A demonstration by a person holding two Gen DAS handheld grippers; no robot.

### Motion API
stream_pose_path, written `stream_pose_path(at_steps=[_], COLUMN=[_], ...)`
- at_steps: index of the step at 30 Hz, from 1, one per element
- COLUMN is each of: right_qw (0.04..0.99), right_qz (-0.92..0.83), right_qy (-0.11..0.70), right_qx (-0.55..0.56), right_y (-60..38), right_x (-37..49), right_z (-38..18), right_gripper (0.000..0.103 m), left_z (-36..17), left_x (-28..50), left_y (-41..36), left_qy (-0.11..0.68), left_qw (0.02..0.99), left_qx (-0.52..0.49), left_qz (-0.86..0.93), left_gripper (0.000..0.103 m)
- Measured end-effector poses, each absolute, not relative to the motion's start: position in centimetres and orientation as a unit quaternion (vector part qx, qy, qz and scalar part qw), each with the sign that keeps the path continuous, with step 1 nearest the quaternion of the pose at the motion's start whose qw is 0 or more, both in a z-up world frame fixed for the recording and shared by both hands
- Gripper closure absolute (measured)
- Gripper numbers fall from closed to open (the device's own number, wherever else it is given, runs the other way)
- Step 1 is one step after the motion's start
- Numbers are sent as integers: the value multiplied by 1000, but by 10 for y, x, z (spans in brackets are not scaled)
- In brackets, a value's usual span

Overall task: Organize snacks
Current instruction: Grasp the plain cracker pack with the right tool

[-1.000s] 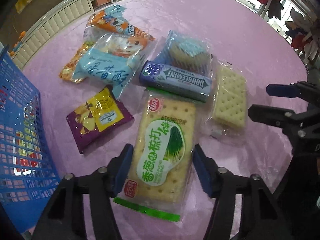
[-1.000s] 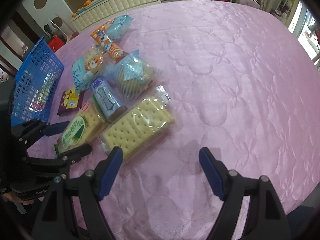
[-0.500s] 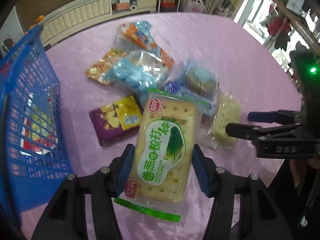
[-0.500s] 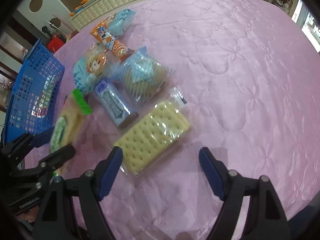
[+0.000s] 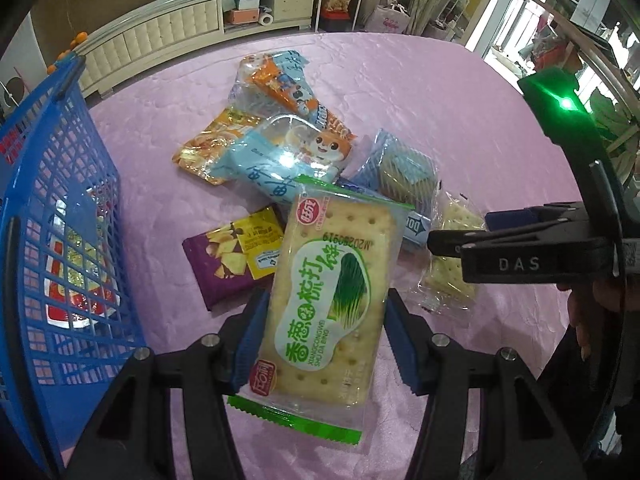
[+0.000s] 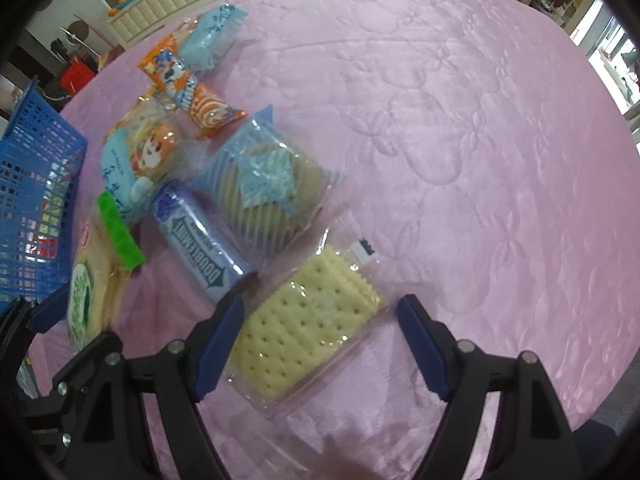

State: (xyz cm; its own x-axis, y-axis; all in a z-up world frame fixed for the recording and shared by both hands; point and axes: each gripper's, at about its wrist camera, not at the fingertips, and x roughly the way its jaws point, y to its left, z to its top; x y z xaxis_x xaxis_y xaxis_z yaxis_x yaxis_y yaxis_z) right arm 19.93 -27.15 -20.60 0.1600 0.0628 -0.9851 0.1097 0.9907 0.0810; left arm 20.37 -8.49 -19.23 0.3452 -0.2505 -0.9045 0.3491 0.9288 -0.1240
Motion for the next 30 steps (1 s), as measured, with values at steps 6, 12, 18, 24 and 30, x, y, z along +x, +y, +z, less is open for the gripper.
stream_pose_path(at_steps=[6, 12, 18, 24, 30], right_qw=[752, 753, 759, 773, 789], right_qz=[-34, -44, -55, -30, 23], right_qy=[655, 656, 648, 634, 614], right_qx=[63, 23, 33, 16, 8], right_y=[-274, -259, -260, -261, -249], right_x=[216, 232, 227, 199, 176], right_z=[-209, -216, -219, -215, -214], right_gripper=[21, 20, 19, 26, 30], left_z=[-192, -194, -200, -202, -200], left_x=[202, 204, 202, 199, 193], left_y=[-83, -78, -74, -78, -80], left_qy=[542, 544, 547, 548, 545], left_qw=[820, 818, 817, 815, 817], left_qx=[41, 32, 23, 21, 26], left_qz=[-182, -181, -181, -188, -187], left_gripper=[48, 48, 48, 48, 48])
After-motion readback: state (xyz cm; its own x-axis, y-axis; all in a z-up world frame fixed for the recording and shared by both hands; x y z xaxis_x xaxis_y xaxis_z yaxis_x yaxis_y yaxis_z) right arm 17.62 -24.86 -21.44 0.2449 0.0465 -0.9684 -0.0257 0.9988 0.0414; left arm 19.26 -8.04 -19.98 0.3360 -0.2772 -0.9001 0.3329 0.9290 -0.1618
